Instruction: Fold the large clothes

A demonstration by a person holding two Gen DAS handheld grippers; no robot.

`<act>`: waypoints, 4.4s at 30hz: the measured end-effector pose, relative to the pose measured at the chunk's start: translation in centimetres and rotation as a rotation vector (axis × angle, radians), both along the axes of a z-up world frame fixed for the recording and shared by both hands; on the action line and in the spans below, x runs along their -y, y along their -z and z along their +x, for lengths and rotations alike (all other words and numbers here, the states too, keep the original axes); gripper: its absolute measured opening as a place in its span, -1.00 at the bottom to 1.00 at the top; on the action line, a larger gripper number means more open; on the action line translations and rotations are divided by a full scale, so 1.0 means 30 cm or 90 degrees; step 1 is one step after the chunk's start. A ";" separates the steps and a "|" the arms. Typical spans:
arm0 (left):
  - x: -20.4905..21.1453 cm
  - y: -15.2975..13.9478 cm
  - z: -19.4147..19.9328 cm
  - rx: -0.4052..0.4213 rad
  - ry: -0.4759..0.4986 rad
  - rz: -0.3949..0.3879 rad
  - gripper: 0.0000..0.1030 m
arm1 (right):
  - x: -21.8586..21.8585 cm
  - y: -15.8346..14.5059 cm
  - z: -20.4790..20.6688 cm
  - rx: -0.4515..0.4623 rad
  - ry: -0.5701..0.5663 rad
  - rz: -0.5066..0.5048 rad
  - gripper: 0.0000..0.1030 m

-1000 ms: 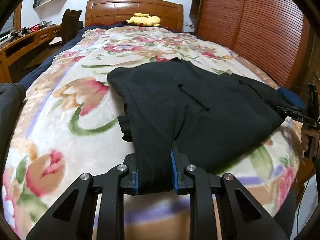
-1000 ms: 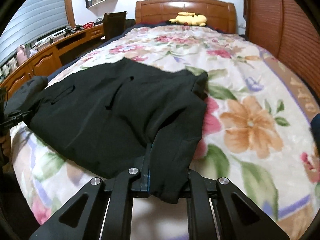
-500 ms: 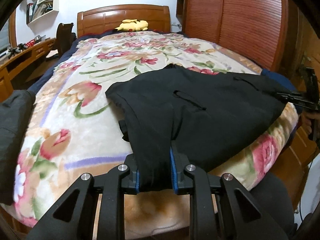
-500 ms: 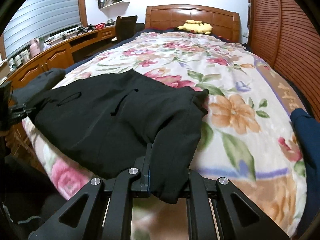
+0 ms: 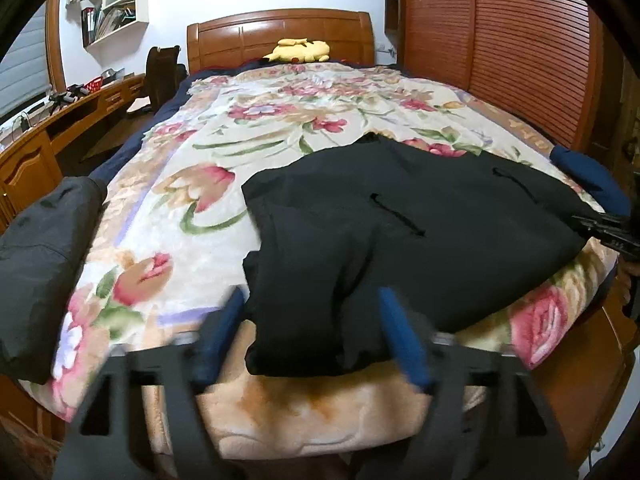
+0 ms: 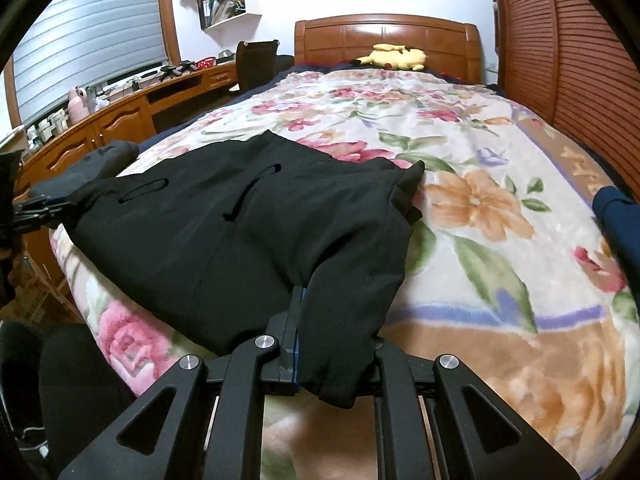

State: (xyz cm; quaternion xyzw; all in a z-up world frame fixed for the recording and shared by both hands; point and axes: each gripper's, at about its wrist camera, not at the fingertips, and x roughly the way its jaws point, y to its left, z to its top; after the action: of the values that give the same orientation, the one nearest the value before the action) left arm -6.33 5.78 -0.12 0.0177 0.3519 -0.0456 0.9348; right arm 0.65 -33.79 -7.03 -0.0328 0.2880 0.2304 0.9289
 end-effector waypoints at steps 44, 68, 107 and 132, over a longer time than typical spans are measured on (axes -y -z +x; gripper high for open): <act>0.358 0.156 0.177 -0.011 0.070 -0.036 0.58 | -0.067 -0.192 -0.120 0.033 0.032 -0.029 -0.76; 0.093 -0.023 0.004 0.076 0.020 -0.077 0.58 | -0.403 -0.381 -0.135 0.137 -0.099 -0.065 -0.81; -0.252 -0.066 -0.084 0.124 -0.083 -0.110 0.58 | -0.631 -0.298 0.122 0.120 -0.152 -0.055 -0.10; -0.082 0.086 0.007 0.034 -0.016 -0.095 -0.45 | -0.668 -0.049 0.143 0.032 -0.165 -0.037 -0.50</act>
State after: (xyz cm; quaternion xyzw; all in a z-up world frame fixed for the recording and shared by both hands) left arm -6.12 8.22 -2.69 -0.0553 0.3225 -0.0599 0.9431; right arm 4.93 -13.76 -5.55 -0.1022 0.2648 0.3394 0.8968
